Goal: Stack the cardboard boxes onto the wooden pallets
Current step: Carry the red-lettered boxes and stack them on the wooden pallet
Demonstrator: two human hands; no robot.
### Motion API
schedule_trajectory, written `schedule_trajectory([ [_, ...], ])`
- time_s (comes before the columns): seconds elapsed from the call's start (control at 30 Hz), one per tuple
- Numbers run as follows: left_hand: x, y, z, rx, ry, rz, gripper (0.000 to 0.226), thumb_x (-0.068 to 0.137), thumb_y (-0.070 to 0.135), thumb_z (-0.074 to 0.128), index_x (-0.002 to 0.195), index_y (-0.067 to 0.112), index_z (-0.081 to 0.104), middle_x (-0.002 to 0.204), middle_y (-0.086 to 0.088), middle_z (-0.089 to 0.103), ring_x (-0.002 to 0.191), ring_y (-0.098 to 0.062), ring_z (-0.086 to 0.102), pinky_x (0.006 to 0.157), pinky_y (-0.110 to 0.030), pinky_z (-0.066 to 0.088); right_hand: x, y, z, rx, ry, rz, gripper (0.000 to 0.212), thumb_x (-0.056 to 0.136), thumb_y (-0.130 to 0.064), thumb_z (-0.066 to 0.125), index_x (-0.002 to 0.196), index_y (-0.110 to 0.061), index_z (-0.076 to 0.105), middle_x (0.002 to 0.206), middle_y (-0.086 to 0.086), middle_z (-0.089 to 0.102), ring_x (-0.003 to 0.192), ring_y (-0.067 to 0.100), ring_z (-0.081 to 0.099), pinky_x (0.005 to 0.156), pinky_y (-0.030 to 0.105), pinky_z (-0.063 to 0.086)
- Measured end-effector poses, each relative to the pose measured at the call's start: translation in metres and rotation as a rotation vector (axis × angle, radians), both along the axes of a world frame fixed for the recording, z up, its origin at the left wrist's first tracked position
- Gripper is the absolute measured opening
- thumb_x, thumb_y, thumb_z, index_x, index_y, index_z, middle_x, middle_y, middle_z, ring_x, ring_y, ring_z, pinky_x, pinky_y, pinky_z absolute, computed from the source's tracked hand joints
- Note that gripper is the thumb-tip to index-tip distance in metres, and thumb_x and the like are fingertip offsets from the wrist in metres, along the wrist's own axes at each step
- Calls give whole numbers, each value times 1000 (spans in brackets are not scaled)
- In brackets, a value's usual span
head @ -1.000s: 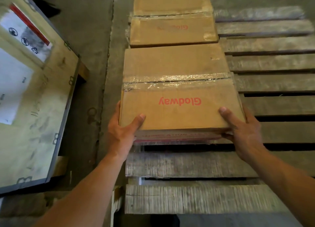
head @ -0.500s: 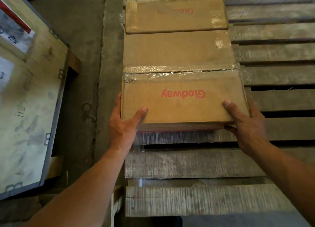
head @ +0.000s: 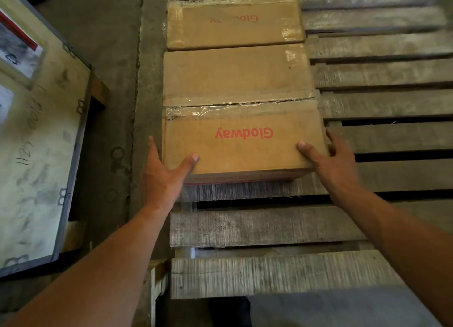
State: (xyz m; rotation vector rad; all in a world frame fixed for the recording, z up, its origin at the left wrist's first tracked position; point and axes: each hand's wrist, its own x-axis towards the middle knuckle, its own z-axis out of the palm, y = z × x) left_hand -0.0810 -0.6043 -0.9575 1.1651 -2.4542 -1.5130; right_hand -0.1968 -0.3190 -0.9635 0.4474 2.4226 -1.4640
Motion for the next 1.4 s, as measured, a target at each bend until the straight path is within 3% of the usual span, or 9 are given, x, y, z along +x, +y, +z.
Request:
schedule_trajectory([
  [0.07,2,7,21,-130,-25,-23,102,81,51,77,161,24,19,159,-8,37,143,-27,38,113,-46,39,2,6,20,103,-6,-18,86,84,-55,74,156,-30,35,158,4,41,143,25,40,115,49,37],
  [0.17,-1,23,66,-251,20,-147,80,85,50,72,151,22,38,144,-9,50,130,-23,49,103,-43,48,8,17,68,192,15,7,81,87,-59,68,155,-34,33,160,2,37,147,27,34,118,52,32],
  [0.4,-37,111,246,-492,107,-465,75,94,48,64,152,9,38,149,-14,47,138,-29,42,112,-38,33,31,79,254,310,177,50,69,94,-56,60,154,-32,36,160,1,37,148,26,31,117,49,33],
  [0.67,-63,238,467,-677,358,-741,68,94,42,64,146,3,46,140,-21,54,130,-40,48,106,-48,42,61,204,470,523,368,4,73,92,-57,60,154,-25,36,154,7,42,141,33,36,111,45,34],
  [0.83,-89,308,549,-761,523,-953,73,91,54,50,142,1,50,134,-21,58,123,-43,53,105,-51,45,78,276,556,645,441,-132,73,93,-57,59,151,-18,39,151,9,44,135,34,39,110,43,34],
  [0.93,-113,353,579,-736,619,-1076,77,86,58,43,132,-2,58,121,-23,64,110,-44,60,92,-51,52,88,312,593,640,445,-304,72,94,-57,57,152,-18,39,153,9,43,138,33,37,111,42,34],
  [1.03,-139,403,602,-721,712,-1198,79,83,58,44,128,-6,60,118,-27,65,107,-45,63,93,-51,52,95,348,612,628,432,-456,71,89,-64,54,144,-19,47,145,9,51,133,34,44,109,41,34],
  [1.2,-155,500,629,-647,791,-1353,85,79,62,41,134,-1,57,125,-25,63,116,-42,58,95,-49,51,122,406,626,642,402,-681,66,94,-50,62,146,-13,45,147,12,49,133,32,42,111,40,31],
  [1.4,-175,620,611,-544,813,-1477,84,81,60,45,139,0,54,133,-24,58,123,-41,55,99,-49,47,126,504,602,645,312,-841,75,92,-60,59,152,-19,39,154,9,43,139,33,39,115,45,32],
])
